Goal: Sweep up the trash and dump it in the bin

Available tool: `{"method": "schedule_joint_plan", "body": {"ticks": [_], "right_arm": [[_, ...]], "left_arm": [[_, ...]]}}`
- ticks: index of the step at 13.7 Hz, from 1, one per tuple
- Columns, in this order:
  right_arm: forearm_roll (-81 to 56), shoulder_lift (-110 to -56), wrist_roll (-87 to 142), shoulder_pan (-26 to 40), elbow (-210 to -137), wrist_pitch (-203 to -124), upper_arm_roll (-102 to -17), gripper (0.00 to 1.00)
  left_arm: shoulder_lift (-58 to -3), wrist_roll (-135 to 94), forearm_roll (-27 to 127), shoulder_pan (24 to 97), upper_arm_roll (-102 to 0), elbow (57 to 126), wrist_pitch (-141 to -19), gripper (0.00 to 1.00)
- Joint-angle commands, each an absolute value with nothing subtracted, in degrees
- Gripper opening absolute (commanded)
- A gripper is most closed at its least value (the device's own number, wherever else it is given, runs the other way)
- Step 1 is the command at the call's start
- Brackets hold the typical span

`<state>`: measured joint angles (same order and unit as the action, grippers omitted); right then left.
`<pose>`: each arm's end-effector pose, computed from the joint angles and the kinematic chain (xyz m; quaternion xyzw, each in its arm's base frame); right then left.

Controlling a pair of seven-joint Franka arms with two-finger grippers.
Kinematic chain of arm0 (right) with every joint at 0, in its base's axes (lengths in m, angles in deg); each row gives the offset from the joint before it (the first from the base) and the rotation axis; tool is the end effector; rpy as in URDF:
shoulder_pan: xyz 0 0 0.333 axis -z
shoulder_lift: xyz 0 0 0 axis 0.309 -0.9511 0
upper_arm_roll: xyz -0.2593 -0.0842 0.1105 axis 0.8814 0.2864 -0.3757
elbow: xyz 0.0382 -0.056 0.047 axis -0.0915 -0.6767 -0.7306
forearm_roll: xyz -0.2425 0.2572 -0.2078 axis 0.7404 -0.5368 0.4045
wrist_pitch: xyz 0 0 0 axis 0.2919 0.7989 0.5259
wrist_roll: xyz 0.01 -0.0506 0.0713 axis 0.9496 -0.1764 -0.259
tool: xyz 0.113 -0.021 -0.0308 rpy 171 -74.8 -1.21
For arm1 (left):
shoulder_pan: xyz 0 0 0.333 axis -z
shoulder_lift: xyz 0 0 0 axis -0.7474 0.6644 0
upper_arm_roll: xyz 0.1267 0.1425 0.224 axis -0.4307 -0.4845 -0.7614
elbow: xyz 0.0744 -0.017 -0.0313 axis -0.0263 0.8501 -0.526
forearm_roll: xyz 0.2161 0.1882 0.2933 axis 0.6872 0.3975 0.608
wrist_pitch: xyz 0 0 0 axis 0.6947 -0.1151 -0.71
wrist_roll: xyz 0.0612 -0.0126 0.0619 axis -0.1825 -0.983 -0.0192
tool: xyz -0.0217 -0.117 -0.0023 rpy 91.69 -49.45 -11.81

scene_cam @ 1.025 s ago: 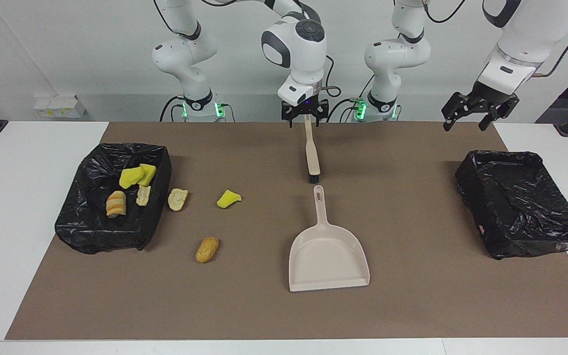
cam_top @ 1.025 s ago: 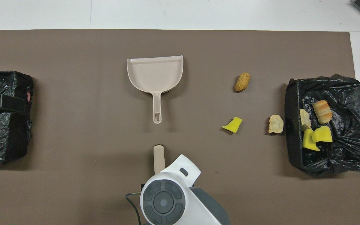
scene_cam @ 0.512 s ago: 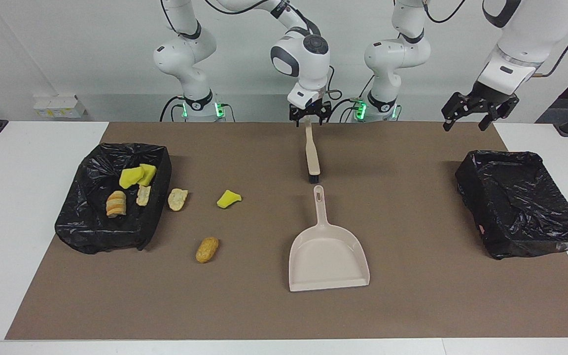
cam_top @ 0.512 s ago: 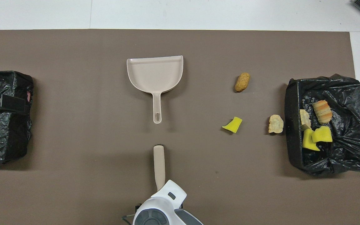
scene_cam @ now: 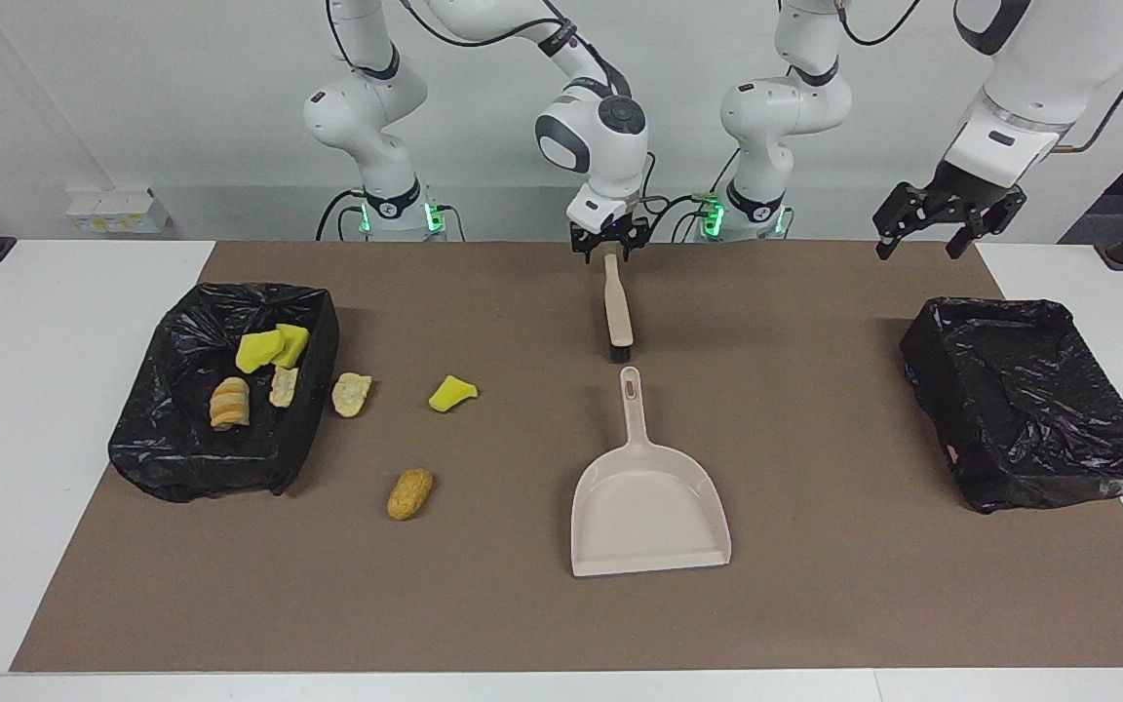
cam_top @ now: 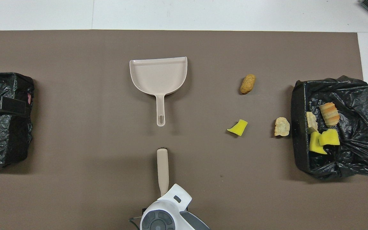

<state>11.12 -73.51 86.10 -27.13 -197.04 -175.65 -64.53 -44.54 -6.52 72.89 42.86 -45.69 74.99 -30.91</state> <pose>0.2862 0.4604 0.2823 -0.9978 -0.0213 0.0616 0.0089 0.5485 -0.0364 0.6044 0.9998 -0.0109 0.0014 0.0139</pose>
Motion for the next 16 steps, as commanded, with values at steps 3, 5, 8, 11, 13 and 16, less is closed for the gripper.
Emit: {"method": "schedule_joint_plan", "body": {"ticks": [3, 5, 8, 11, 13, 16], "right_arm": [[9.8, -73.5, 88.0, -27.3, -196.5, -177.1, -64.5, 0.48], [9.8, -73.6, 88.2, -27.3, -196.3, -177.2, -64.5, 0.25], [9.8, -73.4, 88.2, -27.1, -195.1, -176.9, -64.4, 0.00], [9.7, -72.0, 89.0, -26.3, -194.9, -176.3, -64.4, 0.00], [9.7, -68.7, 89.2, -23.3, -195.1, -174.7, -64.3, 0.00], [9.6, -62.9, 88.6, -19.3, -195.5, -166.0, -64.2, 0.00]], "left_arm": [[-45.6, -7.2, 73.2, 43.2, -45.8, 76.6, -30.6, 1.00], [-45.1, -7.6, 73.2, 43.4, -45.7, 76.7, -34.7, 1.00], [-44.5, -7.4, 73.2, 43.4, -45.6, 76.7, -38.6, 1.00], [-43.1, -7.5, 73.2, 43.9, -45.6, 76.7, -42.7, 1.00], [-40.6, -7.4, 73.2, 45.6, -45.6, 76.2, -47.7, 1.00], [-36.5, -8.0, 73.2, 49.8, -45.6, 75.0, -51.8, 1.00]]}}
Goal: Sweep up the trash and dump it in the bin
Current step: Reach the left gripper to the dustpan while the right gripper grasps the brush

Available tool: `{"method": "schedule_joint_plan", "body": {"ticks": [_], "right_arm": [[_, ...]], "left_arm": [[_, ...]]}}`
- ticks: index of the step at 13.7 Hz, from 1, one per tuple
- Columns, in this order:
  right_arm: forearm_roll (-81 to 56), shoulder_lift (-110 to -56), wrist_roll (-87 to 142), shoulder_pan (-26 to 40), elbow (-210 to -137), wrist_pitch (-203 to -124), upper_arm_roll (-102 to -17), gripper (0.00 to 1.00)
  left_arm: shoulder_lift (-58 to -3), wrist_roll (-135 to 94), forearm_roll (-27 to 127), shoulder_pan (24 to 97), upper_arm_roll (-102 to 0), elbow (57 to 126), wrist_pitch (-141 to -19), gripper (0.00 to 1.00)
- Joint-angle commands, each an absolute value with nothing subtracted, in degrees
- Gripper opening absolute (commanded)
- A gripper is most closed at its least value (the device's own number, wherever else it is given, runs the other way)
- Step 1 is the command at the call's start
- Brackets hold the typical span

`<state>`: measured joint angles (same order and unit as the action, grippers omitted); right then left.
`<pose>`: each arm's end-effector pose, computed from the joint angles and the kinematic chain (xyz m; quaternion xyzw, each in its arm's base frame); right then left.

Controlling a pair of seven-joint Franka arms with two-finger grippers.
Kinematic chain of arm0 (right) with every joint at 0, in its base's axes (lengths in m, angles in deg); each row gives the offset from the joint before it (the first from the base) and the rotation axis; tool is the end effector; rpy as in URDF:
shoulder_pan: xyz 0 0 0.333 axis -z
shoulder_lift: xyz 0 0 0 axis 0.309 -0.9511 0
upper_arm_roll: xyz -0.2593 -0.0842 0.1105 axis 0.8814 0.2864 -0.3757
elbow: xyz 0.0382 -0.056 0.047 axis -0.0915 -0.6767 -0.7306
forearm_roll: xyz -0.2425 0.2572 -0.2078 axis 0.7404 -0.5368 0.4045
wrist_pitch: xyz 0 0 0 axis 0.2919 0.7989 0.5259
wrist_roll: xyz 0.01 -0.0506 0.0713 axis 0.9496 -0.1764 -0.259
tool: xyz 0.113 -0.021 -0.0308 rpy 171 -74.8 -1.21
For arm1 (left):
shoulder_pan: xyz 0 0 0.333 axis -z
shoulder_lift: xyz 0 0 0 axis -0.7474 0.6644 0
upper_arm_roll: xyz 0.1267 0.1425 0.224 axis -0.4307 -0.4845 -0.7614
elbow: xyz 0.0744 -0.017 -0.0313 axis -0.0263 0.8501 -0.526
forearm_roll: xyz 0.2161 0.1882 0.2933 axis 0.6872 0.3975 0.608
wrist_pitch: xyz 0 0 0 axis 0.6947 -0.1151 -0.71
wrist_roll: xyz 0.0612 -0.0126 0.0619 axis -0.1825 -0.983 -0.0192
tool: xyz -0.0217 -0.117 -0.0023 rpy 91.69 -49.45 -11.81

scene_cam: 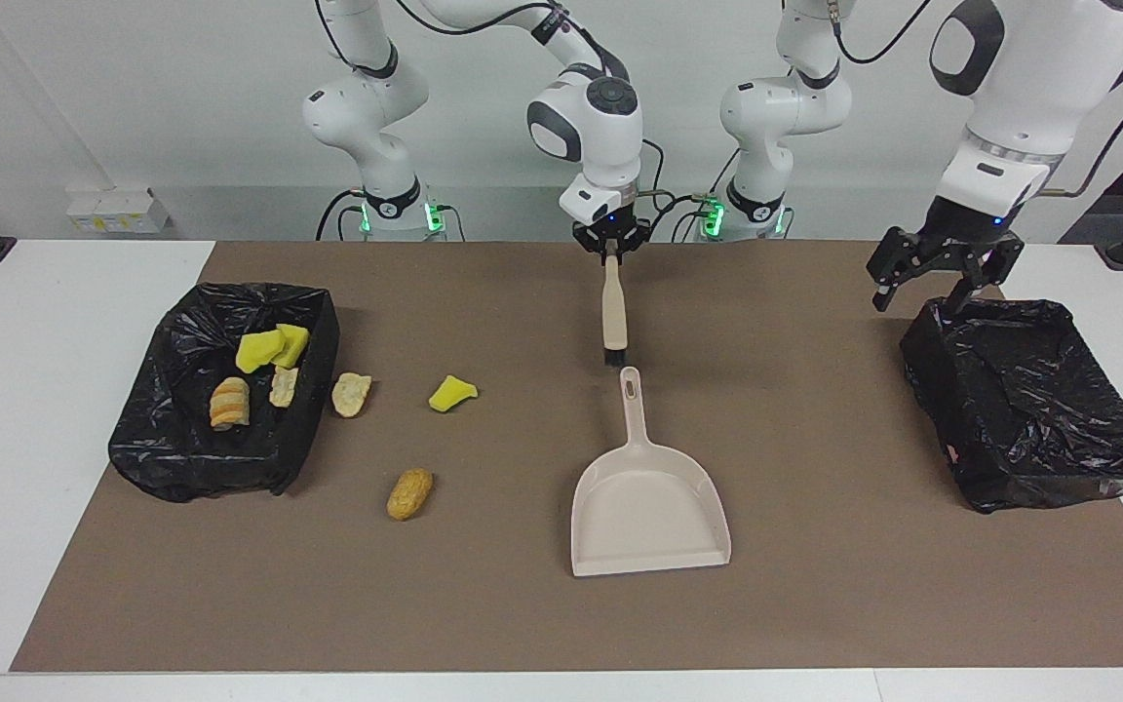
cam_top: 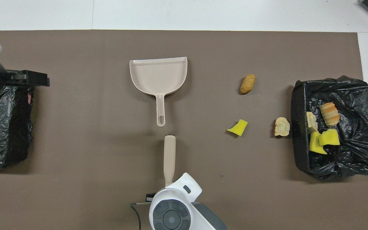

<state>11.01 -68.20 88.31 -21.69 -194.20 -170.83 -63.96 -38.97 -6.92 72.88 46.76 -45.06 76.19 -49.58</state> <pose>0.3363 0.4339 0.3468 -0.9977 0.0454 0.0399 0.0302 0.6030 -0.0824 0.5708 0.9932 -0.0424 0.1040 0.0299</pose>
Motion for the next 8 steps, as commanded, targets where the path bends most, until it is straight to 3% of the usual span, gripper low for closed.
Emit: {"method": "schedule_joint_plan", "body": {"ticks": [1, 8], "right_arm": [[9.6, -61.2, 88.3, -17.3, -195.7, -163.6, -64.2, 0.00], [15.1, -57.2, 82.2, -2.4, -196.8, -154.9, -63.9, 0.00]], "left_arm": [[-35.6, -8.1, 73.2, 51.2, -45.5, 75.0, -51.8, 1.00], [-22.6, -15.9, 73.0, 68.8, -45.5, 75.6, -60.0, 1.00]]}}
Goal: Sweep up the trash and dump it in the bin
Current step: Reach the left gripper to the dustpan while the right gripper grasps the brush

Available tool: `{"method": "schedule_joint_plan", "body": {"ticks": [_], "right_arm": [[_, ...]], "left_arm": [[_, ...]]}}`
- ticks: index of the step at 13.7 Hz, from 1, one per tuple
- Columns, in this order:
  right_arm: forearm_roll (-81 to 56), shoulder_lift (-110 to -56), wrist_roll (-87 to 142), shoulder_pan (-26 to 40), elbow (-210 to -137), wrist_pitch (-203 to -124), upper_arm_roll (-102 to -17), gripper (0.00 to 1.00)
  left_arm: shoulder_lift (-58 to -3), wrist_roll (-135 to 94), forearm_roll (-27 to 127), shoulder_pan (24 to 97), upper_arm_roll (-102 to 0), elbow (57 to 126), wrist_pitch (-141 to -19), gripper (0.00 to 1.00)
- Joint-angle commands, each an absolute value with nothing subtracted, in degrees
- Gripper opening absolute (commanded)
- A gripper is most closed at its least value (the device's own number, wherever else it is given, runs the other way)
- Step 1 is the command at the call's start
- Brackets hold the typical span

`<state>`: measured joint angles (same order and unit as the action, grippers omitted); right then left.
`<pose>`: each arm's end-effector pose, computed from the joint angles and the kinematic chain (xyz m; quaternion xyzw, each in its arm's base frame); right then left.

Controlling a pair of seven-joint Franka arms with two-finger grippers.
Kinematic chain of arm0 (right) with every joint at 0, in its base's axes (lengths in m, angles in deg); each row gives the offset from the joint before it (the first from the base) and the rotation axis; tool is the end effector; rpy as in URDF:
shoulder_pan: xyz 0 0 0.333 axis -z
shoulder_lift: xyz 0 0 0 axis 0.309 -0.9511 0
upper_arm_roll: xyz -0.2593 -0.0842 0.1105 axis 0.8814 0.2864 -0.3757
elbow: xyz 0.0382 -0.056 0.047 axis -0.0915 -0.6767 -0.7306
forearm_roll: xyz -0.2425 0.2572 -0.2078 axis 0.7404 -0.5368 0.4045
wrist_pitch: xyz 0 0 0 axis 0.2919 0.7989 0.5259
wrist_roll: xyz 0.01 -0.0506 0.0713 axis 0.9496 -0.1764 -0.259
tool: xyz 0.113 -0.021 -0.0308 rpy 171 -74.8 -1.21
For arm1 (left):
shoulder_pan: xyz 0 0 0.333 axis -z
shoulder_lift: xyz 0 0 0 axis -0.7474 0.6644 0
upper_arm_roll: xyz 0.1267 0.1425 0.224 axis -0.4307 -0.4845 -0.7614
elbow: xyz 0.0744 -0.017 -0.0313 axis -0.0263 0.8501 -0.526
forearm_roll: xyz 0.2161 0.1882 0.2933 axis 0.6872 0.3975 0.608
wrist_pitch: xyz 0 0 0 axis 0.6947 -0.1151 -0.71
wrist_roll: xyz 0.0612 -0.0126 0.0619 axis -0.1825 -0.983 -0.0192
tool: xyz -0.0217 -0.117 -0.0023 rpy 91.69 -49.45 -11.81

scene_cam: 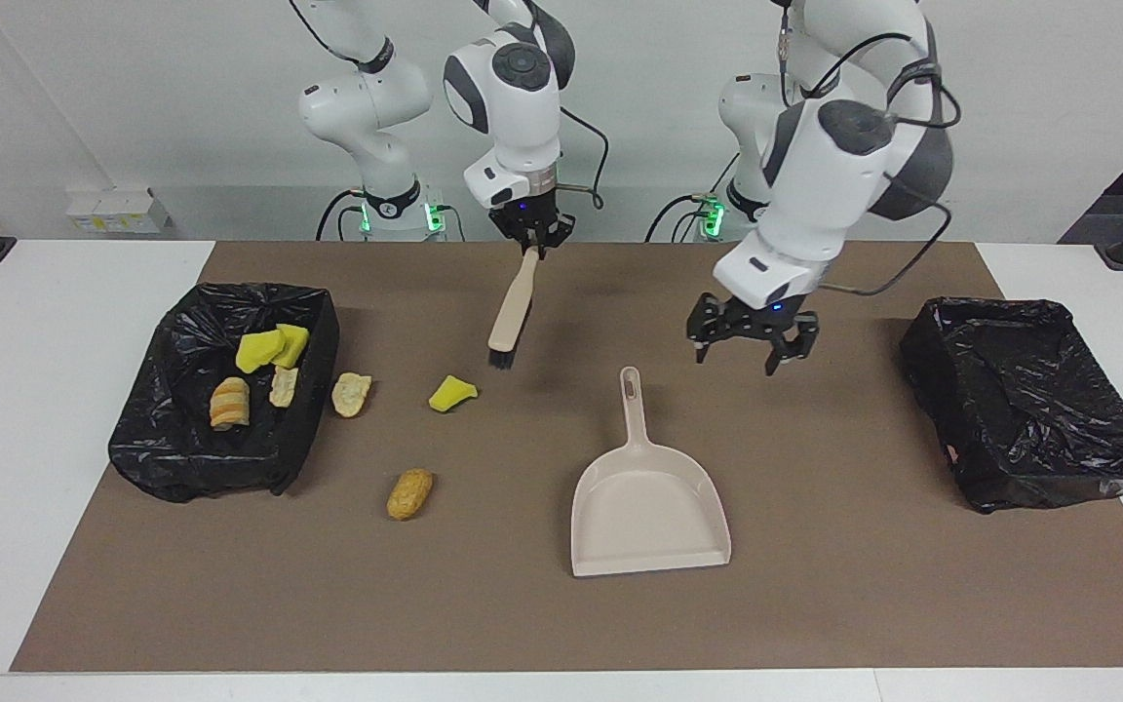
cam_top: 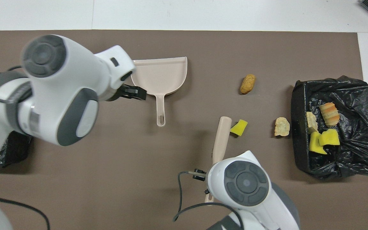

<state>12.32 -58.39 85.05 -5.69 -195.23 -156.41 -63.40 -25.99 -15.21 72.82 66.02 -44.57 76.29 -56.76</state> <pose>0.4090 0.2980 0.4063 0.9873 -0.1478 -0.0569 0.0132 0.5890 -0.2983 0.4409 0.9885 -0.1349 0.0407 0.0553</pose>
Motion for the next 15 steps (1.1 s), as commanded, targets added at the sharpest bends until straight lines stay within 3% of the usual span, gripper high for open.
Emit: {"method": "schedule_joint_plan", "body": {"ticks": [1, 5, 12, 13, 14, 15], "right_arm": [[17.8, -57.2, 80.4, -1.0, -197.0, -153.3, -63.9, 0.00], [24.5, -57.2, 74.5, 4.5, -197.1, -148.3, -64.0, 0.00], [35.4, -60.0, 66.5, 11.7, -196.7, -148.3, -64.1, 0.00], [37.8, -61.3, 66.5, 11.2, -196.7, -148.0, -64.1, 0.00], [38.6, -62.3, 66.6, 11.4, -196.8, -148.1, -64.1, 0.00], [39.4, -63.1, 66.5, 11.9, -196.8, -148.3, -64.0, 0.00]], "left_arm": [[-21.5, -15.9, 72.5, 69.2, -45.4, 76.0, -61.0, 1.00], [-19.8, -15.1, 72.5, 70.8, -45.4, 78.7, -63.4, 1.00], [-19.3, -18.1, 72.0, 73.1, -45.4, 83.8, -69.6, 1.00], [-19.1, -20.1, 72.0, 73.1, -45.4, 83.9, -69.7, 0.78], [-18.9, -20.6, 71.9, 73.1, -45.4, 83.8, -69.6, 0.31], [-18.9, -20.0, 71.8, 72.8, -45.4, 83.7, -69.6, 0.00]]}}
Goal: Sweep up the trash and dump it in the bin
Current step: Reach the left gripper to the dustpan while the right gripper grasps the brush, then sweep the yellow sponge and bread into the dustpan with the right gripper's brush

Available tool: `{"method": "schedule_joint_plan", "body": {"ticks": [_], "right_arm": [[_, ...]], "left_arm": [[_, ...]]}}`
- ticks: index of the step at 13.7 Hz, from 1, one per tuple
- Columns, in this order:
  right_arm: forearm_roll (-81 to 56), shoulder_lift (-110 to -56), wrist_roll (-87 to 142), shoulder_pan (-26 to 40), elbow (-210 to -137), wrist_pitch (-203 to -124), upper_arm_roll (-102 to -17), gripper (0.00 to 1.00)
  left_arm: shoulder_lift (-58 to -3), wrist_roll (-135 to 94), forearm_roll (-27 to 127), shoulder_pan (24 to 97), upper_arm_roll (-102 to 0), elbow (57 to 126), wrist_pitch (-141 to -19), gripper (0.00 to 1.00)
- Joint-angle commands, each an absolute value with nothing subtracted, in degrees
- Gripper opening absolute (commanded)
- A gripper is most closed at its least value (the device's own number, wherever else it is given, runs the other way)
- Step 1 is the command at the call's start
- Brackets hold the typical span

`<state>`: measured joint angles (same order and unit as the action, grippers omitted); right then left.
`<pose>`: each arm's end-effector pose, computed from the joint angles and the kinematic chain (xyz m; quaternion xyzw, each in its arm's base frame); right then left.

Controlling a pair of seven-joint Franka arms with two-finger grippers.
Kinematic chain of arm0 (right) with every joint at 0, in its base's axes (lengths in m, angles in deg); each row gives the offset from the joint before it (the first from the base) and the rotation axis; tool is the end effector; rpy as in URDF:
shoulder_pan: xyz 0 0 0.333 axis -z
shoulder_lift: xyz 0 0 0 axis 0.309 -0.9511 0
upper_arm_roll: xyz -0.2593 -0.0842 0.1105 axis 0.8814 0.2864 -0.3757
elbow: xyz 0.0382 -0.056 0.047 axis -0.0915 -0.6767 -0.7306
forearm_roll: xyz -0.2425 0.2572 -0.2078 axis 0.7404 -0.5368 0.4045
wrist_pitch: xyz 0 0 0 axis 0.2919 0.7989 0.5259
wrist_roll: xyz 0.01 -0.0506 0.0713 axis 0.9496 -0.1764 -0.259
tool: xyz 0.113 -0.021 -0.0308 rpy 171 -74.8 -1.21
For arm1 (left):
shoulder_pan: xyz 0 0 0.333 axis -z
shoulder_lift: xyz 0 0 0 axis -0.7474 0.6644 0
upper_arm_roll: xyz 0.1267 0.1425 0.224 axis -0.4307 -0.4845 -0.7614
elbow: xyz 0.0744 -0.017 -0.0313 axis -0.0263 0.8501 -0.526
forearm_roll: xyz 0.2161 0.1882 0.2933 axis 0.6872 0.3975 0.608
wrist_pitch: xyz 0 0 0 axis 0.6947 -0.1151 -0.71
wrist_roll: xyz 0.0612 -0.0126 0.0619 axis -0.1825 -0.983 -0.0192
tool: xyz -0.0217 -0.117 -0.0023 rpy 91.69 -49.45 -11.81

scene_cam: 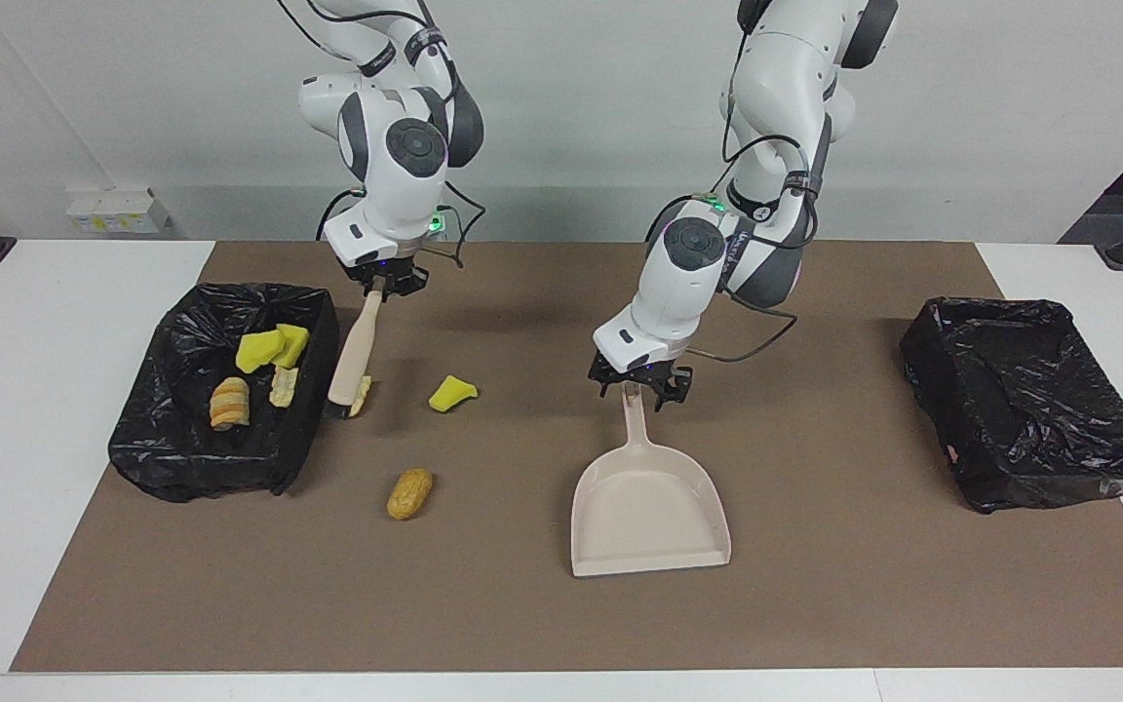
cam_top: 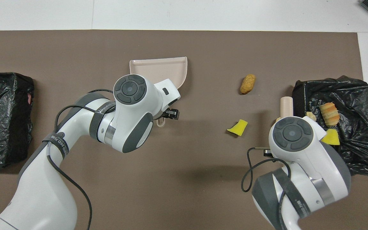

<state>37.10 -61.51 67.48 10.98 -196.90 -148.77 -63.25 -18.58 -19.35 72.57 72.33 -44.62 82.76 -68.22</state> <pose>0.4713 0.1219 0.3637 0.9719 -0.0578 -0.0720 0.2164 0.5568 -0.3634 0.3197 0.9876 -0.1451 0.0128 0.0594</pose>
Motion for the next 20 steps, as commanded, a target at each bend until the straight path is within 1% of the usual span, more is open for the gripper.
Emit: {"method": "schedule_joint_plan", "body": {"ticks": [1, 5, 7, 10, 12, 15, 17, 20], "right_arm": [[41.0, -63.4, 66.5, 12.1, -196.8, -148.2, -64.0, 0.00], [44.8, -66.5, 68.7, 12.5, -197.2, -147.0, -64.0, 0.00], [46.0, -67.8, 70.8, 12.5, -197.6, -146.4, -64.0, 0.00], [47.6, -70.2, 74.9, 11.8, -198.8, -146.6, -64.1, 0.00], [47.5, -70.8, 75.2, 11.8, -198.9, -147.3, -64.2, 0.00], [43.4, -71.4, 74.7, 10.7, -198.4, -149.6, -64.4, 0.00], [37.8, -72.8, 74.7, 7.9, -196.0, -150.6, -64.3, 0.00], [33.8, -75.5, 75.5, 4.1, -189.6, -148.9, -64.3, 0.00]], "left_arm": [[-18.9, -19.4, 71.9, 72.6, -45.4, 83.2, -69.7, 0.00], [-19.0, -11.0, 72.6, 72.0, -45.6, 82.7, -69.0, 0.00], [-20.5, 0.5, 72.6, 70.3, -46.1, 82.9, -65.8, 0.00], [-23.9, 10.8, 72.7, 68.0, -46.4, 82.9, -59.3, 0.00], [-25.4, 19.3, 75.4, 65.8, -46.3, 83.5, -56.3, 0.00], [-27.2, 35.4, 78.3, 62.9, -46.3, 85.5, -52.5, 0.00], [-29.7, 41.1, 78.4, 62.9, -46.3, 88.5, -52.8, 0.00], [-30.9, 47.1, 78.4, 63.4, -46.2, 90.5, -54.1, 0.00]]}}
